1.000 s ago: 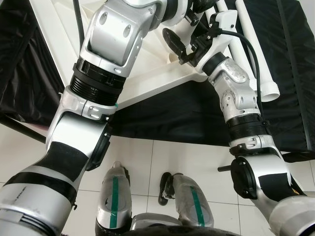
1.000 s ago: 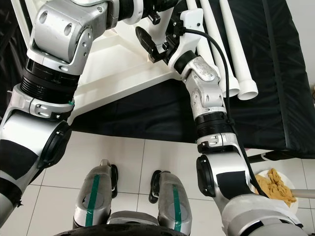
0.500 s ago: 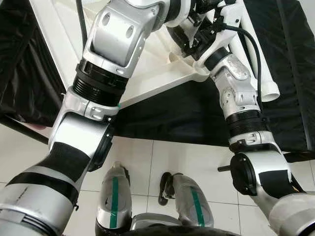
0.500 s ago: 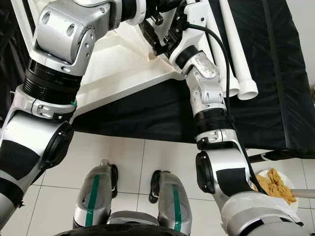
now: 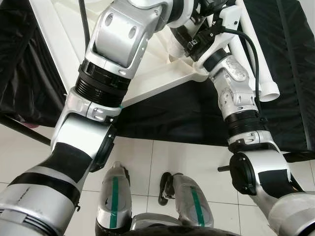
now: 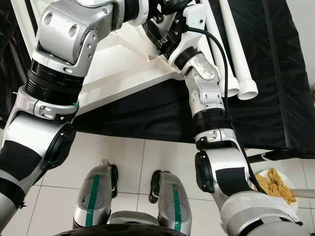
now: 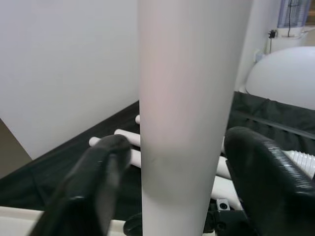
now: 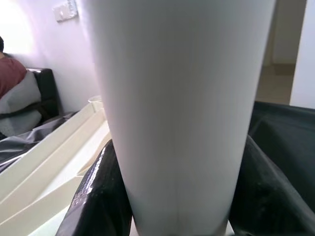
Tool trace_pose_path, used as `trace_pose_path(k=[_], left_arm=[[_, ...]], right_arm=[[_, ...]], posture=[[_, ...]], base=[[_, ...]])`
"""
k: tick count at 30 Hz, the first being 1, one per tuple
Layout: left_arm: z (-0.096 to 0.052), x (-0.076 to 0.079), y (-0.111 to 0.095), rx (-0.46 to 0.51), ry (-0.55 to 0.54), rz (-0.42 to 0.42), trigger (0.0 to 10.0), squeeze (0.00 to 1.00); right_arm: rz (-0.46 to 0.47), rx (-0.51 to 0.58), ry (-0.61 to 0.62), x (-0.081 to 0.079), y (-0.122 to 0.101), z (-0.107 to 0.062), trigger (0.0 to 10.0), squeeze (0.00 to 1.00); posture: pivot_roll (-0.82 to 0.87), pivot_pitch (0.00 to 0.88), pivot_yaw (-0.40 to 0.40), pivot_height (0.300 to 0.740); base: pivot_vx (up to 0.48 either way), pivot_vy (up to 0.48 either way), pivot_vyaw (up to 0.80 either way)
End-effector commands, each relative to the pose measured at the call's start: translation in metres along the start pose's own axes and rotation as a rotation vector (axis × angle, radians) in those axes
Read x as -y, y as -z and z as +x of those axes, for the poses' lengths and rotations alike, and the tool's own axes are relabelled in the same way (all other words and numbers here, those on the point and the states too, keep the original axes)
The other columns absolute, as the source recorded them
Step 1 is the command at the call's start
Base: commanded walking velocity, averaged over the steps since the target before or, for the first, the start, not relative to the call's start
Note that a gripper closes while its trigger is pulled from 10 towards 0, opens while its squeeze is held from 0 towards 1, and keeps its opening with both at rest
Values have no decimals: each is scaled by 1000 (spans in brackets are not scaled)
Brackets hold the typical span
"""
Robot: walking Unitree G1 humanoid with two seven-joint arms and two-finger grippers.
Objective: Building children table
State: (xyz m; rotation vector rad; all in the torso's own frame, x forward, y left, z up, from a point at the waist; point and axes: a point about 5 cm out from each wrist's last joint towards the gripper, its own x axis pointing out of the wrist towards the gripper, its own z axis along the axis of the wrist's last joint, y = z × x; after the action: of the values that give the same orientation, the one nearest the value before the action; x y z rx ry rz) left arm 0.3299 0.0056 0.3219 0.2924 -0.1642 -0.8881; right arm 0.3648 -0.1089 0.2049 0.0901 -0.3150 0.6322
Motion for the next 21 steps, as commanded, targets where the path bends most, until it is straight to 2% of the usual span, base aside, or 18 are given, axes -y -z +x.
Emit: trace_pose_path(k=[1, 6, 7, 8, 10, 12, 13, 14, 18, 20, 21], left_arm=[[-2, 4, -3, 14, -3, 1, 10000, 1000], [-3, 4, 0, 9, 10, -20, 10000, 1000], [-5, 4, 1, 8, 23, -33, 10000, 0], [-9, 4, 2, 21, 46, -75, 10000, 0], [-9, 4, 2, 21, 46, -75, 10000, 0], [-19, 1, 0, 64, 89, -138, 10000, 0], [-19, 1, 0, 64, 89, -138, 10000, 0], [-25, -1, 0, 86, 100, -156, 10000, 0], [-34, -6, 1, 129, 94, -197, 10000, 0], [-34, -6, 1, 129, 94, -197, 10000, 0], [-39, -11, 2, 156, 66, -236, 10000, 0]], right_arm=[[-7, 10, 29, 5, -5, 2, 10000, 0], [-2, 13, 45, 8, -5, 2, 10000, 0], [0, 12, 54, 9, -5, 2, 10000, 0], [1, 8, 70, 11, -4, 1, 10000, 0], [1, 8, 70, 11, -4, 1, 10000, 0], [2, -4, 117, 17, -3, -2, 10000, 0], [2, -4, 117, 17, -3, -2, 10000, 0], [7, -12, 148, 22, -3, -4, 10000, 0], [1, -22, 196, 29, -4, -7, 10000, 0], [1, -22, 196, 29, -4, -7, 10000, 0], [-2, -28, 215, 33, -4, -9, 10000, 0]], posture=[[112, 35, -66, 740], [112, 35, -66, 740], [110, 32, -64, 740], [108, 28, -63, 740], [108, 28, -63, 740], [108, 28, -62, 740], [108, 28, -62, 740], [109, 28, -63, 740], [109, 29, -65, 740], [109, 29, -65, 740], [109, 29, -65, 740]], base=[[0, 0, 0], [0, 0, 0], [0, 0, 0], [0, 0, 0], [0, 0, 0], [0, 0, 0], [0, 0, 0], [0, 0, 0], [0, 0, 0], [0, 0, 0], [0, 0, 0]])
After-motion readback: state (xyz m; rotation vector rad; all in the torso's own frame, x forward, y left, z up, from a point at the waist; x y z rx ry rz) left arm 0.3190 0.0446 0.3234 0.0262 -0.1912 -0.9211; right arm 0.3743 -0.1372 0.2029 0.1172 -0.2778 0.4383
